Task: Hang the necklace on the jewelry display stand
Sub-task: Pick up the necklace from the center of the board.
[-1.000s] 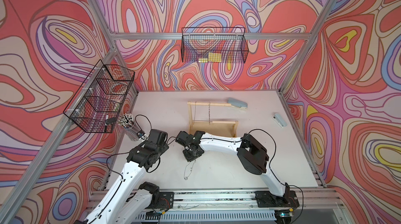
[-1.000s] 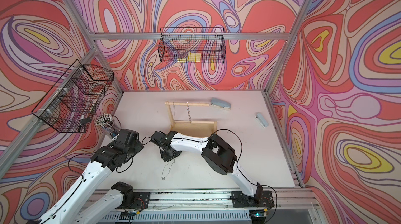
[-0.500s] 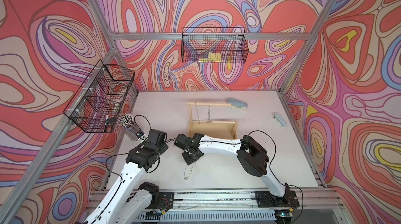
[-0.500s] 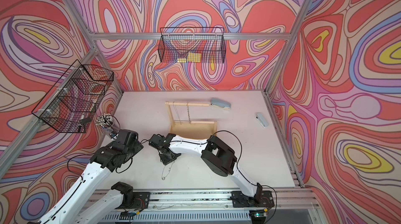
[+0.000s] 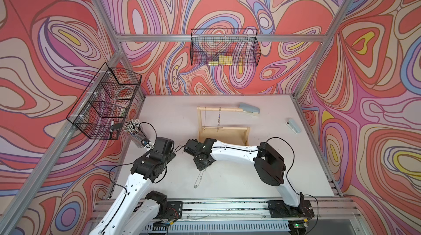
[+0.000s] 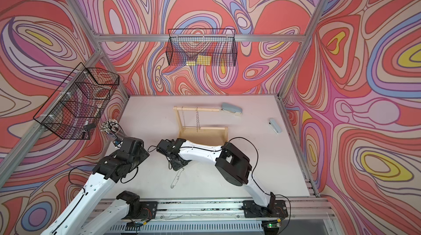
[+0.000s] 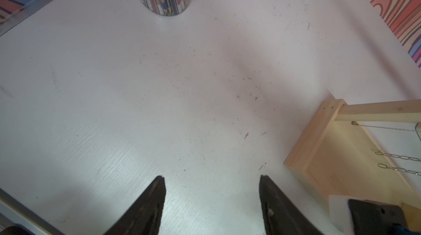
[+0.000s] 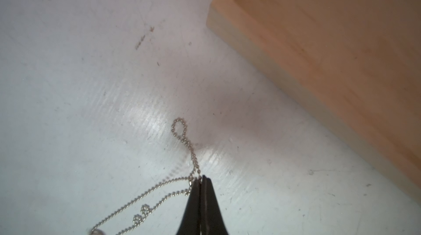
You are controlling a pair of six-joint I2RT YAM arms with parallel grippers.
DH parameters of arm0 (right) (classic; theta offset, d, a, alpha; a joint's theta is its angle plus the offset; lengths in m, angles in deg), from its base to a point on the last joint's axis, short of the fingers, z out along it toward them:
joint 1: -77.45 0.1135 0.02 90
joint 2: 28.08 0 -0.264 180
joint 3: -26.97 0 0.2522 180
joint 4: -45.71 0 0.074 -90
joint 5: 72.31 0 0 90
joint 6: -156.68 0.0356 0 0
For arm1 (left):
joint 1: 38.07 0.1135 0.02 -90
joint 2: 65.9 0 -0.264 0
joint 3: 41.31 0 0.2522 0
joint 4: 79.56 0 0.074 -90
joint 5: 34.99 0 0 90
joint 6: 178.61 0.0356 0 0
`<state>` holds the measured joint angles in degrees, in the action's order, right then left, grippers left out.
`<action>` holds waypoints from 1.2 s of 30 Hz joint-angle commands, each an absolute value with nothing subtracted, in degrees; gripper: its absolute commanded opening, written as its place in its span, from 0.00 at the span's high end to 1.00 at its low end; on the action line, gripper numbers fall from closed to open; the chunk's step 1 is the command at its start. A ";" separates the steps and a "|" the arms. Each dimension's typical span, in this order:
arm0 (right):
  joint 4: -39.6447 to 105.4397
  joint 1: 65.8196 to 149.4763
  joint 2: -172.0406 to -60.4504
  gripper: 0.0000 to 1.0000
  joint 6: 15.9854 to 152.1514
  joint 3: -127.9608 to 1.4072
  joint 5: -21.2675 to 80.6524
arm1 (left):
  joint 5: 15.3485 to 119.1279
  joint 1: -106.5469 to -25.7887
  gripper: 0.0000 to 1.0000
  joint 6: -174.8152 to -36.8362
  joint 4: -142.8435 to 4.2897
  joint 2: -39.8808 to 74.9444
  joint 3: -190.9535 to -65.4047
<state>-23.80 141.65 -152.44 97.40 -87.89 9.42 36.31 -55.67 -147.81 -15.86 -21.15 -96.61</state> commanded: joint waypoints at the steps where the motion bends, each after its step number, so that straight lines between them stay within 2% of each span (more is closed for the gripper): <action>1: -24.96 141.87 -148.74 1.00 97.26 -89.73 6.48 | 35.41 -55.37 0.31 -148.33 -14.72 -21.16 -96.03; 9: -27.84 141.87 -145.27 1.00 96.51 -93.81 3.63 | 37.26 -55.29 0.31 -147.05 -16.76 -20.65 -95.85; 28: -33.94 141.78 -138.31 1.00 85.11 -106.49 -1.08 | 60.97 -55.27 0.33 -132.52 -36.98 -8.16 -100.88; 36: -35.29 141.17 -136.85 1.00 81.86 -108.87 -3.76 | 67.96 -55.29 0.36 -128.96 -40.04 -8.74 -102.70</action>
<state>-33.79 141.52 -138.99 83.96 -107.91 -1.51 64.07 -55.59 -132.07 -37.76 -7.70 -100.83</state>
